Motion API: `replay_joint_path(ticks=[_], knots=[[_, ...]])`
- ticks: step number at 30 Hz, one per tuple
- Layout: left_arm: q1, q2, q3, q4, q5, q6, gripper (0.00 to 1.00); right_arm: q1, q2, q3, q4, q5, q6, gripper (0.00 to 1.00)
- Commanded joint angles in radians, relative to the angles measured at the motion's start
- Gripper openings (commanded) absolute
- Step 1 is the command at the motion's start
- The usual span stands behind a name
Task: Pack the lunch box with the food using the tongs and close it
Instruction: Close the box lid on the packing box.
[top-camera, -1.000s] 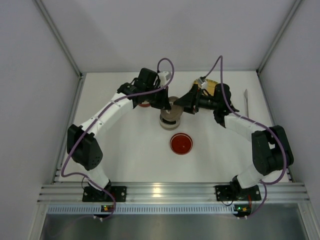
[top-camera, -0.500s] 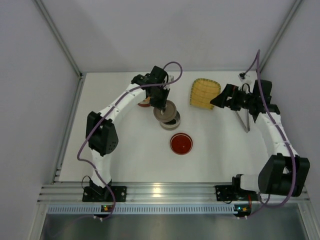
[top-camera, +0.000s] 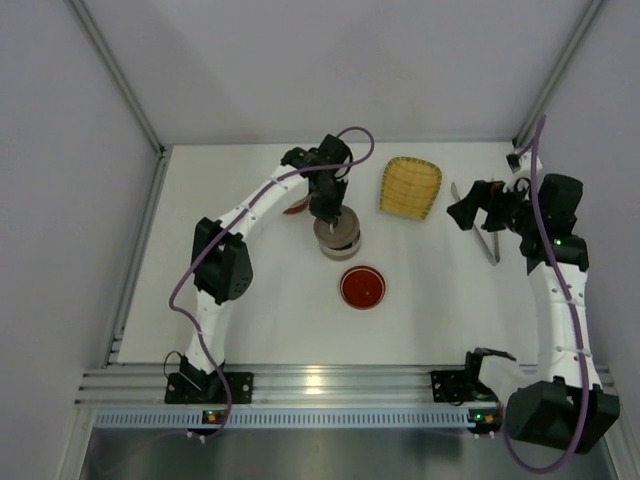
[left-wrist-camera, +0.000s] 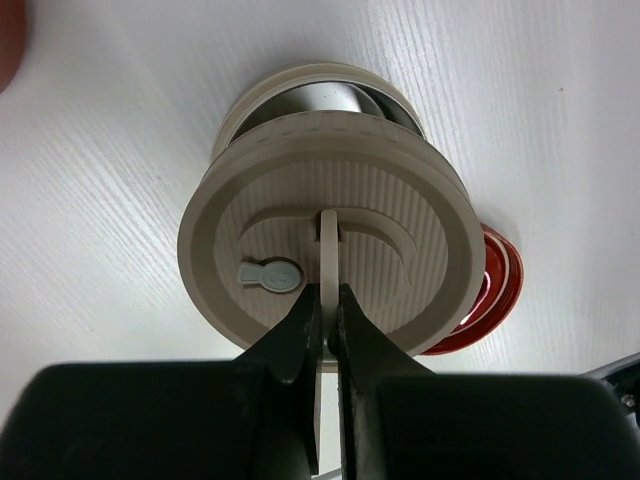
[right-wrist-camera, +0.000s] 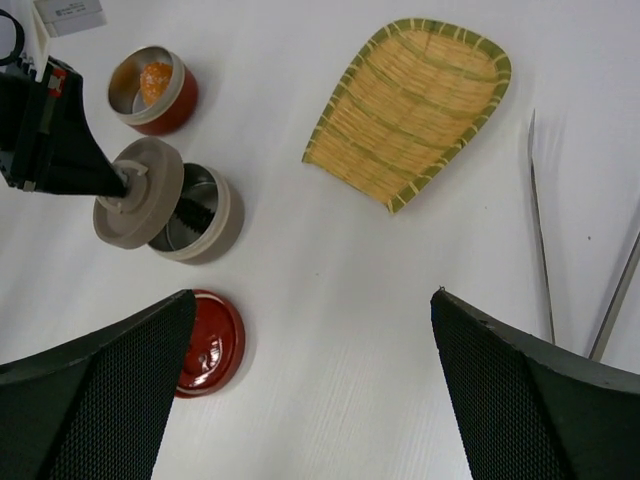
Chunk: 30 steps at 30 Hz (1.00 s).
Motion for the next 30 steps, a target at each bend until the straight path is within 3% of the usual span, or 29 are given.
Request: replay_joint_path(ticks=[1,9,30], knots=[[-0.036,0.040,0.045,-0.023,-0.066,-0.031,0.00,-0.013,0.027,-0.019,-0.046,0.022,-0.026,0.99],[-0.073,0.098,0.065,-0.022,-0.236,-0.015,0.00,-0.014,0.005,-0.054,-0.023,0.035,0.016,0.99],[-0.112,0.134,0.116,-0.017,-0.273,0.020,0.00,-0.014,-0.001,-0.111,0.021,-0.015,0.034,0.99]])
